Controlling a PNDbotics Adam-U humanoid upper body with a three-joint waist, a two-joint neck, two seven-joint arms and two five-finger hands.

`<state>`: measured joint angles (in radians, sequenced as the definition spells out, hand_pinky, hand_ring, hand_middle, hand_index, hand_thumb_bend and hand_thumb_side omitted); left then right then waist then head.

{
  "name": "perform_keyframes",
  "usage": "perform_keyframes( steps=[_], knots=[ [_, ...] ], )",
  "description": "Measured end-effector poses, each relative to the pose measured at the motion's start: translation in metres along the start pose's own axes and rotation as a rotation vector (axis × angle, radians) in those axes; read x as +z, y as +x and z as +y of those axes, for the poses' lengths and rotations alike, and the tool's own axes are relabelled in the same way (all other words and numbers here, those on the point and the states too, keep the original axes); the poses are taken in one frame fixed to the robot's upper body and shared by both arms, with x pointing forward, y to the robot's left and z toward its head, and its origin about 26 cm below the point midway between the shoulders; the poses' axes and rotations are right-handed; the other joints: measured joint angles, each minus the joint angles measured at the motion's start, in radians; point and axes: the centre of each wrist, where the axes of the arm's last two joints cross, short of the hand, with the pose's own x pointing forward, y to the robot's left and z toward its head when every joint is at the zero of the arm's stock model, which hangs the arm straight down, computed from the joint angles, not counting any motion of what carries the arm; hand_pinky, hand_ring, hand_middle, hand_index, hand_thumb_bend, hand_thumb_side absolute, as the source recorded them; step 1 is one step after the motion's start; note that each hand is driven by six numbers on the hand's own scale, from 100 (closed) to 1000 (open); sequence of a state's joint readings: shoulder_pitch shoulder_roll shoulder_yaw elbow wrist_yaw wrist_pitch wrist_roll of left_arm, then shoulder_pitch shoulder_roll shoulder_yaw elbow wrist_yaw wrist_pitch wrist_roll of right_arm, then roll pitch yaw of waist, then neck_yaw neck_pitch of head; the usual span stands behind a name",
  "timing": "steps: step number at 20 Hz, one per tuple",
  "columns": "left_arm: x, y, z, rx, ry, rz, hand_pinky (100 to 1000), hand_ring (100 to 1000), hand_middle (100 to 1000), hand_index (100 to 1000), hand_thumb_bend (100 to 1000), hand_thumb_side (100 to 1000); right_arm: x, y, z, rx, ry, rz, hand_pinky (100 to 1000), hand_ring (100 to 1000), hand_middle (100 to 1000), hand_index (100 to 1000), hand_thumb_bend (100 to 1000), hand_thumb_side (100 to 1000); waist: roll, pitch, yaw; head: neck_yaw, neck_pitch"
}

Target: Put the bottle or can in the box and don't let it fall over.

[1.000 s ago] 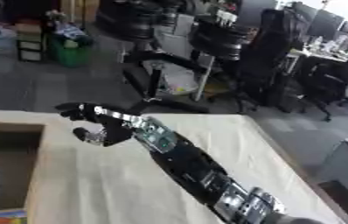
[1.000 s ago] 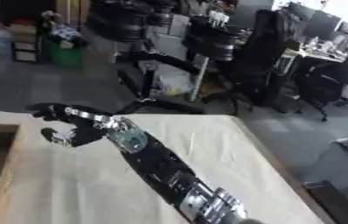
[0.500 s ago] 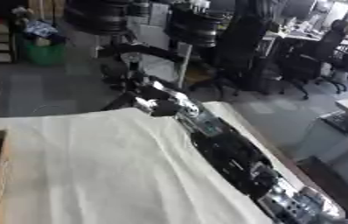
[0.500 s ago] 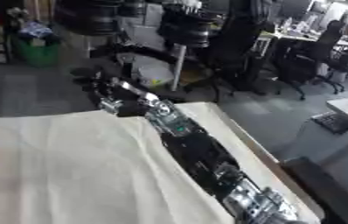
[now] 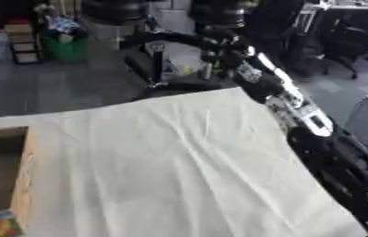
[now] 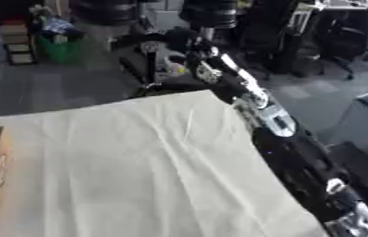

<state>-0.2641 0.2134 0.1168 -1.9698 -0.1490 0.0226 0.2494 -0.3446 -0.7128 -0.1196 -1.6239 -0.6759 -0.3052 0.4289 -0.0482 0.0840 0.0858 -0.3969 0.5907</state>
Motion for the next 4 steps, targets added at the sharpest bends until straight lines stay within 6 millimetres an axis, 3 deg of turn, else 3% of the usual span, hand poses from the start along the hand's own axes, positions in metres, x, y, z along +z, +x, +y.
perform_keyframes(
  steps=[4],
  knots=[
    [0.015,-0.018,0.008,-0.057,0.007,0.089,725,797,652,807,609,586,0.014,-0.001,0.020,-0.044,-0.043,0.011,963,1000,1000,1000,100,470,0.008,-0.027,-0.040,0.152,0.055]
  ],
)
